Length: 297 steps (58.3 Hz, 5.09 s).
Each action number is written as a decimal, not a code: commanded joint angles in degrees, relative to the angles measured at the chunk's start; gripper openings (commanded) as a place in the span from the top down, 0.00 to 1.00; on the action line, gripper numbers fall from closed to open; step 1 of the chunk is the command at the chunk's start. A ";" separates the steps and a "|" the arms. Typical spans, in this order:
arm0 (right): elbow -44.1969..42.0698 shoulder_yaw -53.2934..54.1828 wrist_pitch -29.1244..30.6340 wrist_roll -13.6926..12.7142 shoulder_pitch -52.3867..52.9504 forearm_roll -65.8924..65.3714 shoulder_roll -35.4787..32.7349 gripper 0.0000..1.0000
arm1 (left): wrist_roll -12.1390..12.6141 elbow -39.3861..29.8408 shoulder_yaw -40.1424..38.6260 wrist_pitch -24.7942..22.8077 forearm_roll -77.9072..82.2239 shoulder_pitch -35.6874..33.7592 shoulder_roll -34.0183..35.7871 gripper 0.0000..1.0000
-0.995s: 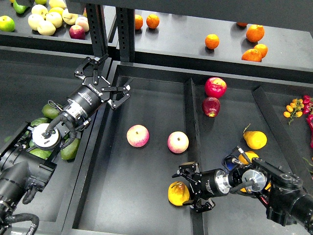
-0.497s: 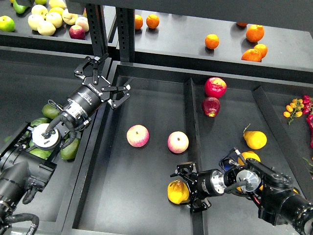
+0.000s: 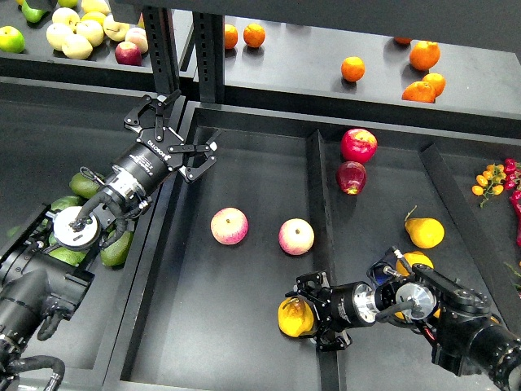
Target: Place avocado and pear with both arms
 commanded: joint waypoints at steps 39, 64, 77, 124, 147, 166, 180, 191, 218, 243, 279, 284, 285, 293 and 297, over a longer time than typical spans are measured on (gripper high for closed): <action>-1.11 6.94 0.00 0.00 -2.67 22.47 0.05 0.99 | 0.00 0.20 0.20 -0.05 0.01 0.11 0.00 0.01; 19.89 7.64 0.00 0.00 -1.17 33.36 -14.44 0.99 | 0.09 0.46 0.20 -0.05 0.01 0.64 0.00 0.01; 28.25 6.24 0.00 0.00 -1.79 40.49 -26.57 0.99 | 0.09 0.64 0.29 -0.05 0.01 0.64 0.00 0.01; 32.56 -12.92 0.00 0.00 -5.39 52.53 -45.04 0.98 | 0.18 1.25 0.38 -0.05 0.01 1.08 0.00 0.01; 25.88 -12.31 0.00 0.00 -10.23 50.86 -35.19 0.98 | 0.18 1.25 0.47 -0.05 0.01 1.08 0.00 0.01; 21.22 -12.13 0.00 0.00 -11.98 49.54 -33.08 0.98 | 0.18 1.25 0.47 -0.05 0.01 1.08 0.00 0.01; 16.57 -12.04 0.00 0.00 -13.65 49.45 -31.15 0.93 | 0.18 1.25 0.47 -0.05 0.01 1.08 0.00 0.01; 14.98 -11.78 0.00 0.00 -14.18 47.35 -30.36 0.63 | 0.18 1.25 0.47 -0.05 0.01 1.08 0.00 0.01; 27.28 -10.11 0.00 0.00 -9.44 43.04 -39.32 0.13 | 0.44 1.61 0.55 -0.05 0.01 1.08 0.00 0.01; 29.40 9.30 0.00 0.00 -8.29 50.06 -37.75 0.01 | 0.36 1.52 0.55 -0.05 0.01 1.08 0.00 0.01; 6.72 51.85 0.00 0.00 -9.61 36.89 -4.34 0.01 | -0.08 -0.15 0.29 0.26 -0.17 2.57 0.00 0.01; 6.72 51.94 0.00 0.00 -9.17 34.43 -3.20 0.01 | -0.08 0.37 0.29 0.26 -0.17 2.57 0.00 0.01; 6.72 51.94 0.00 0.00 -9.17 34.34 -2.94 0.01 | -0.08 0.46 0.29 0.18 -0.17 2.57 0.00 0.01; 3.04 54.75 0.00 4.60 -6.45 30.65 0.57 0.01 | -0.61 1.43 0.38 0.26 -0.08 1.96 0.00 0.01; -0.48 56.77 0.00 10.06 -4.96 27.32 1.02 0.01 | -1.05 2.48 0.38 0.18 -0.08 1.26 0.00 0.01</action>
